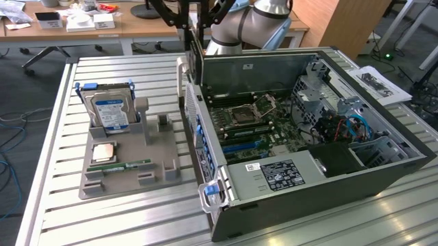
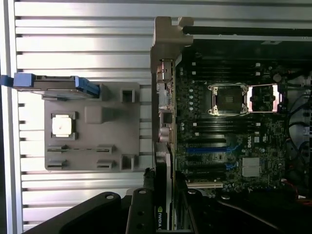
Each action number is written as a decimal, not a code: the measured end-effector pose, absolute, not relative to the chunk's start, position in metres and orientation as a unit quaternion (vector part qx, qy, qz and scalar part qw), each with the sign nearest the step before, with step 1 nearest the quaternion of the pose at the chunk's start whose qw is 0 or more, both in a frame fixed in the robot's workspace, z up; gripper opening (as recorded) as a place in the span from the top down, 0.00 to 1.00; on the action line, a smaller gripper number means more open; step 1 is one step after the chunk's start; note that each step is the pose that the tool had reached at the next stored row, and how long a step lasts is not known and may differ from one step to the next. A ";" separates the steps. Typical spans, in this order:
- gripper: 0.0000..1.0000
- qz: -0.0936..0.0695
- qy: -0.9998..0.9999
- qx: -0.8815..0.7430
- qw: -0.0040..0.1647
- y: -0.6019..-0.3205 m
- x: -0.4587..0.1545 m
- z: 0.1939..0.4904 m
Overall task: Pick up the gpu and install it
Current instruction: 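Pick up the gpu and move the gpu toward the slot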
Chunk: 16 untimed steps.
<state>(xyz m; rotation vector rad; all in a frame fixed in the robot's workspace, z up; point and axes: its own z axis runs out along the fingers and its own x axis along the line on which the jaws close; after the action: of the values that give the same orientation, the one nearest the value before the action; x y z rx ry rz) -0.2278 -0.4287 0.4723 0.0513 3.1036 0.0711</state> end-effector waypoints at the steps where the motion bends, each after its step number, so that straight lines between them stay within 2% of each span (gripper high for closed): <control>1: 0.73 0.023 0.999 0.017 0.018 -0.429 -0.224 0.472; 16: 0.73 0.023 0.999 0.017 0.018 -0.429 -0.175 0.472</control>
<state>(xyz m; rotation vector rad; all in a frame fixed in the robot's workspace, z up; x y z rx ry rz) -0.1748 -0.4285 0.4722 0.0514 3.1035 0.0712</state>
